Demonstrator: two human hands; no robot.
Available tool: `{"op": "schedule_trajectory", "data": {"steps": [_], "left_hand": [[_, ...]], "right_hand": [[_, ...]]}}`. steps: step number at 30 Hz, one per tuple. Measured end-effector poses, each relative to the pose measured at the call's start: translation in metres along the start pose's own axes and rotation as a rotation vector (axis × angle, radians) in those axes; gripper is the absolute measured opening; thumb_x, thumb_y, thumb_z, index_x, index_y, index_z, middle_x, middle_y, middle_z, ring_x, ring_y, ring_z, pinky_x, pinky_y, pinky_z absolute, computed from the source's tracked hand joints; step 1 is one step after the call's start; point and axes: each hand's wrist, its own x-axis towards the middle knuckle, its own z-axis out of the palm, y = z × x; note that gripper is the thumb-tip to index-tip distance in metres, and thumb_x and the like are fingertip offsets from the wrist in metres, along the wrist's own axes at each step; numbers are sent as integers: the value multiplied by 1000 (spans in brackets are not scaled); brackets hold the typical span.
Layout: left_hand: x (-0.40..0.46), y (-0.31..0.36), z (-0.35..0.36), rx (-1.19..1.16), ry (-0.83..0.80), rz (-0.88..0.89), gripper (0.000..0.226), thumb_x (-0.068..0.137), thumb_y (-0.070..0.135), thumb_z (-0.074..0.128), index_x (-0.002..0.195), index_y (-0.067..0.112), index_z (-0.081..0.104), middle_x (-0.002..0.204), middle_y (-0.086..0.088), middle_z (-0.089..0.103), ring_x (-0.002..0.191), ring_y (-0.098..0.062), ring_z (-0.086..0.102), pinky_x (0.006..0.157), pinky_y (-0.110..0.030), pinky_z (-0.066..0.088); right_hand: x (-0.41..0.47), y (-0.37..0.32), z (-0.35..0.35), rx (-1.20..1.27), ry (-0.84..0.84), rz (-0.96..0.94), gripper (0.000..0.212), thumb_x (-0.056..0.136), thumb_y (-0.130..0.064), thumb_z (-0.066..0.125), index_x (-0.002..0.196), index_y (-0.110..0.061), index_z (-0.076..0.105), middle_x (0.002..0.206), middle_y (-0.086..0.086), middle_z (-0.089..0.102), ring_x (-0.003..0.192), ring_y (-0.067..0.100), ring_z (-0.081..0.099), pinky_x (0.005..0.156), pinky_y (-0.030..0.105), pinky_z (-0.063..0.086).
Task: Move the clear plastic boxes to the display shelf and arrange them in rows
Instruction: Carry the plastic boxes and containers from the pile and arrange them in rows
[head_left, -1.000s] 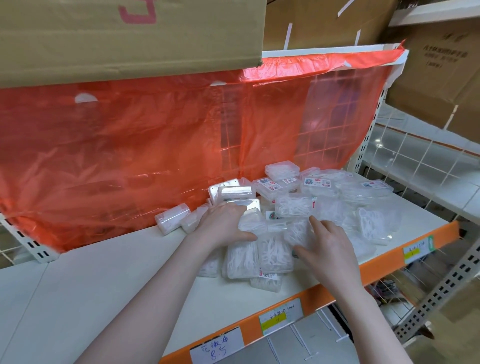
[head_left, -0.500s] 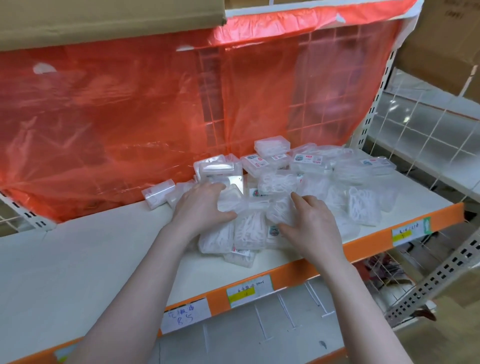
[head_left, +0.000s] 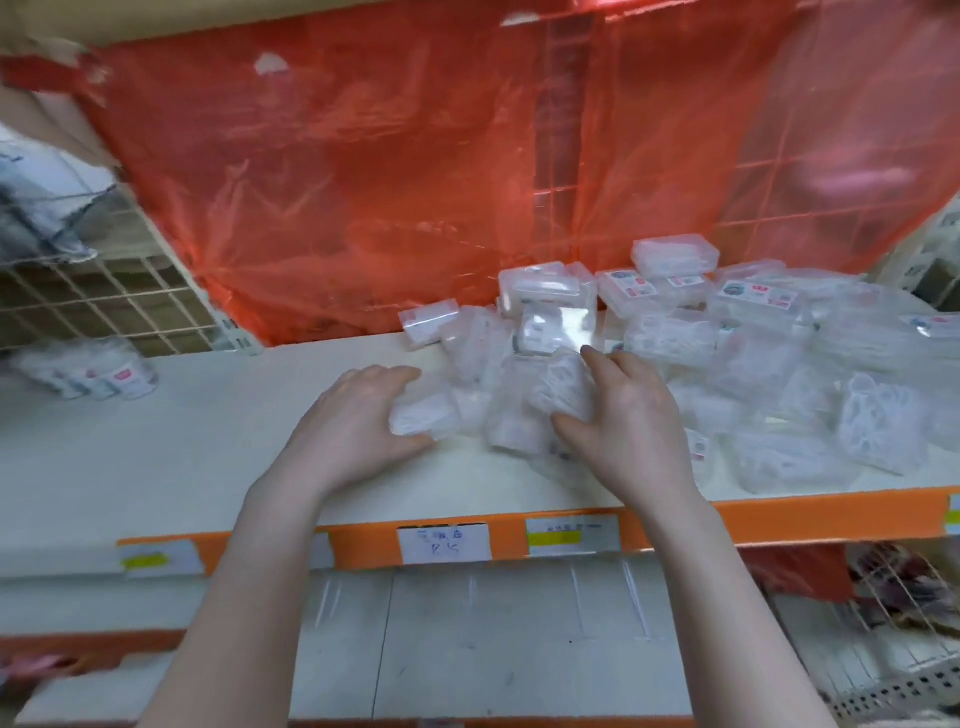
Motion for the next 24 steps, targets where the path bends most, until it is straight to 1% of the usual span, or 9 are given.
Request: {"op": "schedule_trajectory", "data": {"steps": [4,6,9,14,16,18,20,22,24], "left_hand": [[-38,-45,-12,-9,5,-82,76,72,45,74,138,22,43,126,-2,55,119,-22,47,97,-30,35],[-61,-71,-20,-23,-2,-132,79,70,50,73,138,23,43,125,-1,56,119,-22,47,98,-28,35],[-102,-116,-37,-43,-3,-212,88,60,62,60,138,24,44,124,0,56,118,-20,47,97,-26,34],[-182,-203,-64,-15,36,-317,104,46,75,42,137,25,44,124,0,55,117,-22,47,95,-28,36],[-215,-234,-74,-17,33,-352,96,55,72,51,139,26,41,128,0,53,120,-21,45,94,-27,34],[-247,-262,-83,-18,36,-393,83,71,58,66,142,25,38,135,-1,49,125,-21,42,97,-27,33],[-277,-289,-92,-21,33,-428,80,74,52,68,142,22,38,139,-2,47,127,-21,41,101,-28,32],[-303,-313,-102,-16,28,-454,88,60,67,56,137,24,45,133,-1,52,121,-22,46,98,-33,39],[-323,-337,-107,-20,33,-487,94,49,71,41,130,25,50,124,0,57,113,-22,50,92,-35,43]], "right_hand": [[-3,-45,22,7,-47,-103,65,72,-20,70,131,-6,49,117,14,55,113,33,45,93,38,35],[-9,-74,37,7,-79,-155,63,72,-22,69,131,-7,49,117,13,55,111,33,45,92,38,36],[-24,-123,63,16,-117,-230,64,70,-23,70,129,-7,51,113,14,56,109,34,47,90,39,37],[-68,-218,109,63,-164,-311,63,70,-20,70,129,-7,51,112,13,57,107,33,48,89,37,36],[-89,-256,128,84,-178,-348,61,70,-18,70,127,-6,53,109,13,58,104,34,49,88,38,37],[-109,-291,147,100,-201,-382,58,68,-17,70,123,-5,55,106,14,58,102,35,50,86,39,38],[-125,-323,161,120,-225,-405,53,69,-17,70,119,-4,56,104,14,58,100,34,50,84,39,38],[-139,-354,175,128,-246,-427,55,69,-17,70,121,-4,55,104,13,58,100,34,50,84,38,38],[-148,-381,188,130,-262,-459,59,69,-17,72,123,-4,55,104,14,59,99,35,51,83,38,39]]}}
